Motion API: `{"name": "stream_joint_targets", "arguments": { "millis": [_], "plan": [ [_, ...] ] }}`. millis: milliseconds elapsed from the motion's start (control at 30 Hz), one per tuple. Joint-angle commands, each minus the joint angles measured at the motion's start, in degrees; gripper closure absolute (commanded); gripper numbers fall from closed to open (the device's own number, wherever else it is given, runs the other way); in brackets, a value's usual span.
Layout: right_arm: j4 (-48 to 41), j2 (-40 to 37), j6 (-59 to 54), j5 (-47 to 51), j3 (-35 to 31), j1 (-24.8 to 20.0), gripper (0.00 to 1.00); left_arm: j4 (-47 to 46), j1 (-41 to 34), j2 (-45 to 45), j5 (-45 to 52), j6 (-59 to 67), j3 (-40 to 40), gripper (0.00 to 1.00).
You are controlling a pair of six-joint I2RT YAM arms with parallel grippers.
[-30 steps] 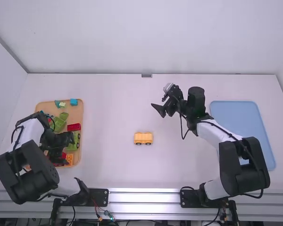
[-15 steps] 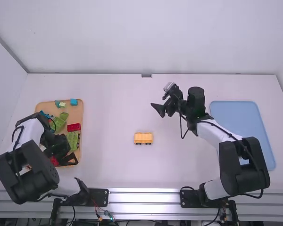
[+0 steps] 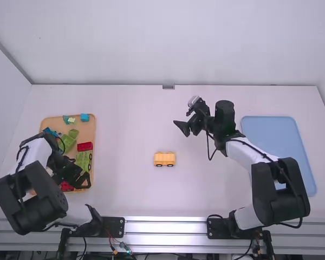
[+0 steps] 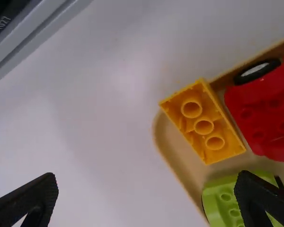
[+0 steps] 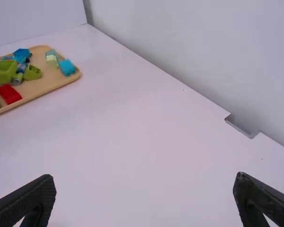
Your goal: Assemble lego blocks to make yellow taxi
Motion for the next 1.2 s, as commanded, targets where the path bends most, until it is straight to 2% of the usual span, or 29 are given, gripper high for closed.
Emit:
{"name": "stream_joint_targets", "arguments": {
  "millis": [0,533,833,1167],
  "plan": [
    [-0.1,-0.5,-0.4,-0.3,-0.5,0.0,0.01,0.3,0.0,-0.1,-3.0,-2.2,-0.5,0.01],
    [-1.5,-0.5,0.0,-0.3,-0.5,0.0,0.01,4.4,0.0,0.0,-8.2,-2.1,-0.7,0.01],
    [-1.3,-0.5,0.0,-0.3,-0.5,0.0,0.01,17.7,0.3,-0.1,-8.0,-2.2,-8.0,0.01],
    [-1.0,-0.5,-0.4,0.3,-0.5,0.0,0.01,13.3,0.6,-0.8,-9.7,-2.1,-4.6,0.01]
  ]
}}
